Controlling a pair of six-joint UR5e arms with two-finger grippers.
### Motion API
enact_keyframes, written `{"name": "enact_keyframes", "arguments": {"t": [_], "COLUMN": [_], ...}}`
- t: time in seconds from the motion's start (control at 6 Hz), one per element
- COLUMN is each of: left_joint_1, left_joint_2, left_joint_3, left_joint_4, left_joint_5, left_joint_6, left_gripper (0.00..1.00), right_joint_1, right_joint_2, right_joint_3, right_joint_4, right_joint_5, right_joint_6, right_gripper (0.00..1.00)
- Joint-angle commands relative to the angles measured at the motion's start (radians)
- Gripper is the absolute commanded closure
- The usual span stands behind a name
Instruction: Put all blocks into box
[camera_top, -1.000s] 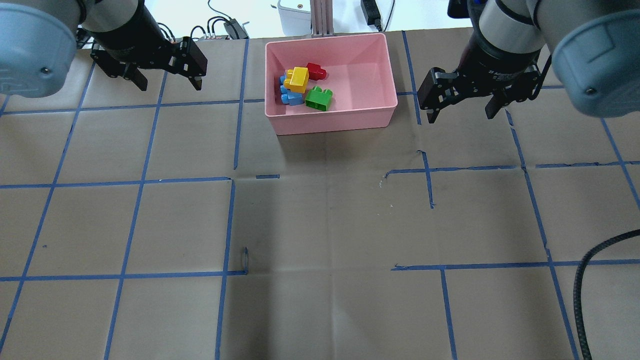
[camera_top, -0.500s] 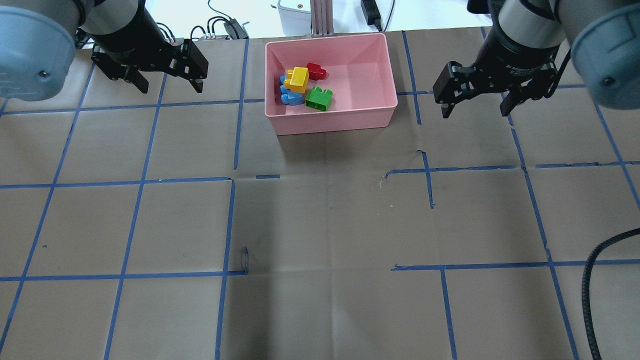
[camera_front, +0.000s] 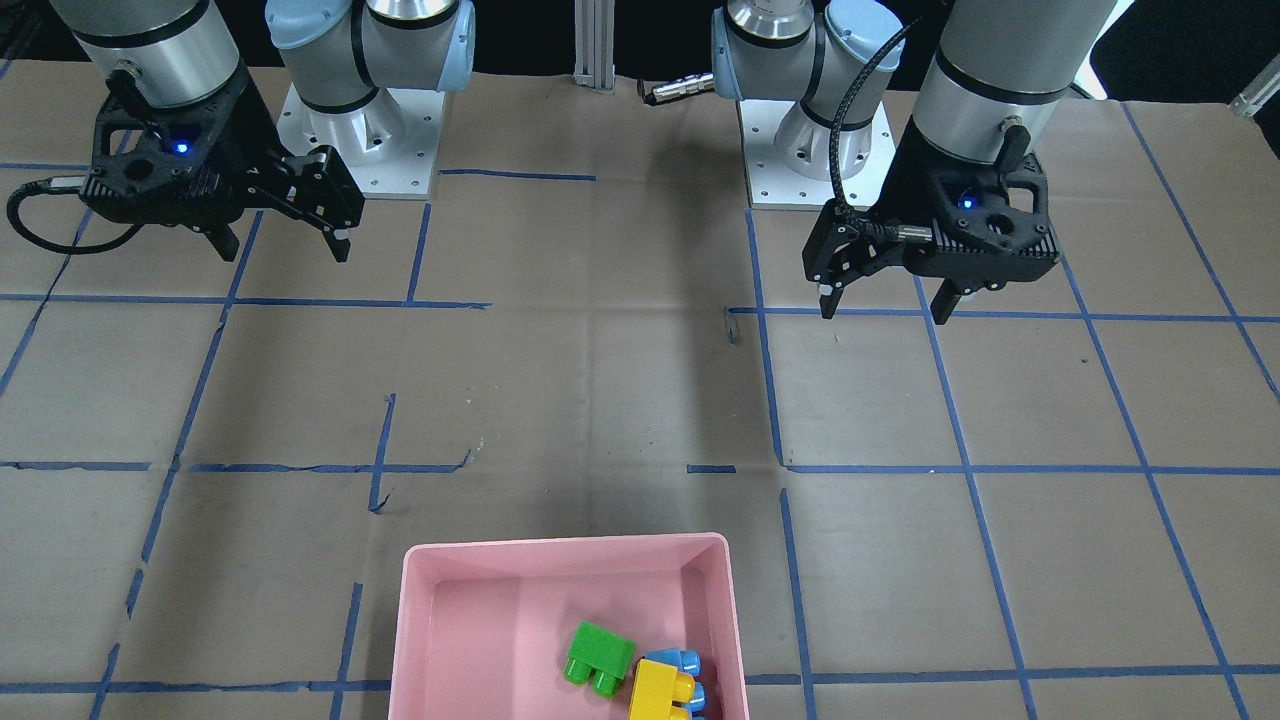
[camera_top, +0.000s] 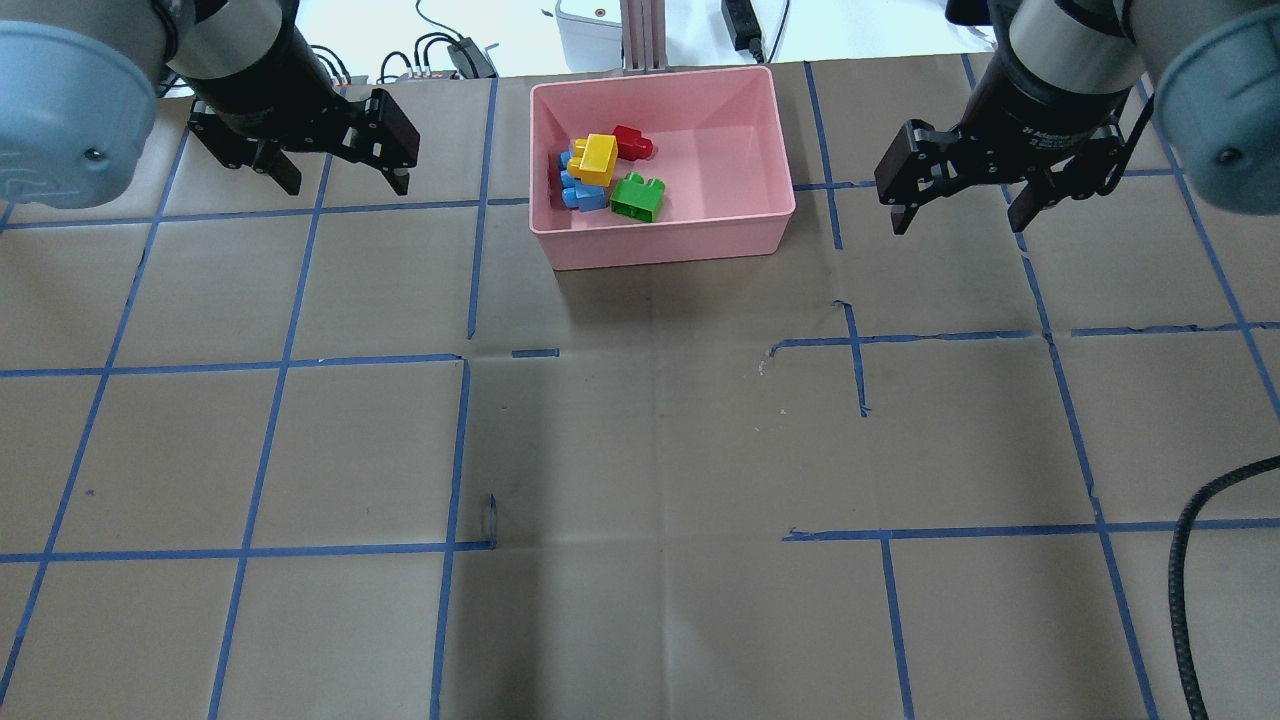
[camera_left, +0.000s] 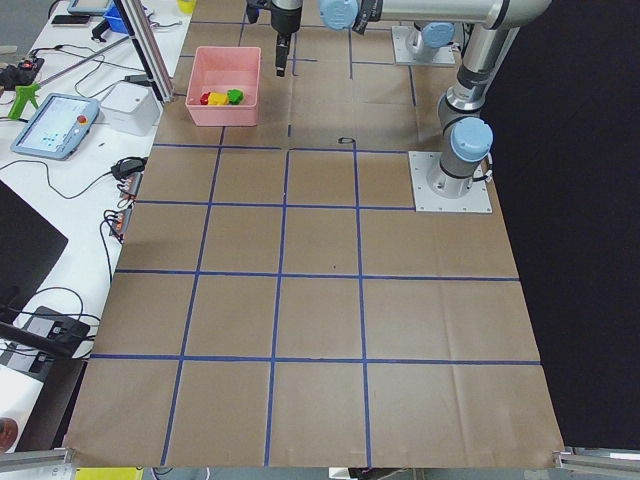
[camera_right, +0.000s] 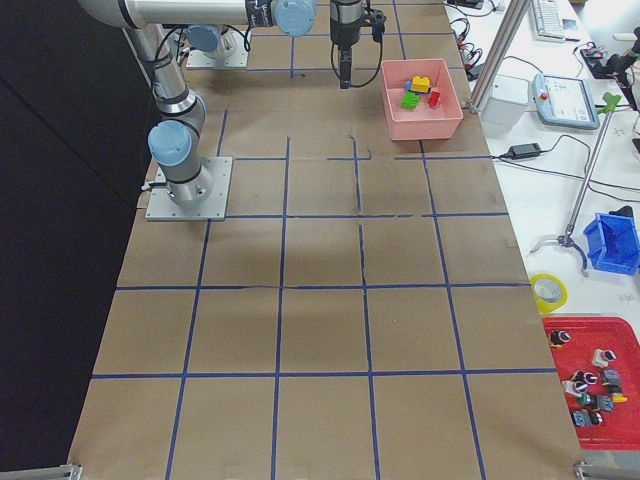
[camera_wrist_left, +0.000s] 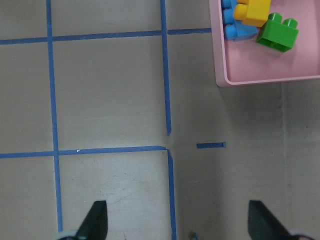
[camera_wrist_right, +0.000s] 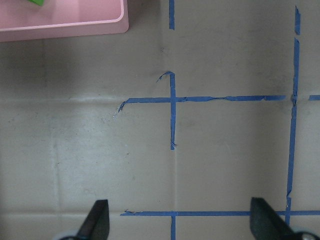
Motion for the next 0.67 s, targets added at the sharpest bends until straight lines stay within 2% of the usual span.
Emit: {"name": "enact_keyframes", "arguments": {"t": [0.0, 0.5], "left_joint_1": [0.000, 0.001], "left_joint_2": [0.001, 0.001], "left_joint_3": [-0.001, 0.000], "left_joint_4": [-0.037, -0.037], "left_joint_5": [-0.017, -0.011], "left_joint_6": [0.000, 0.000], "left_gripper": [0.00, 0.00], "right_joint_1": [-0.002, 0.001], "right_joint_2": [0.003, -0.002], "right_joint_3": [0.000, -0.002], "right_joint_4": [0.000, -0.003], "right_joint_5": [0.005, -0.001], "right_joint_6": [-0.003, 0.003], "right_gripper": [0.00, 0.00]}}
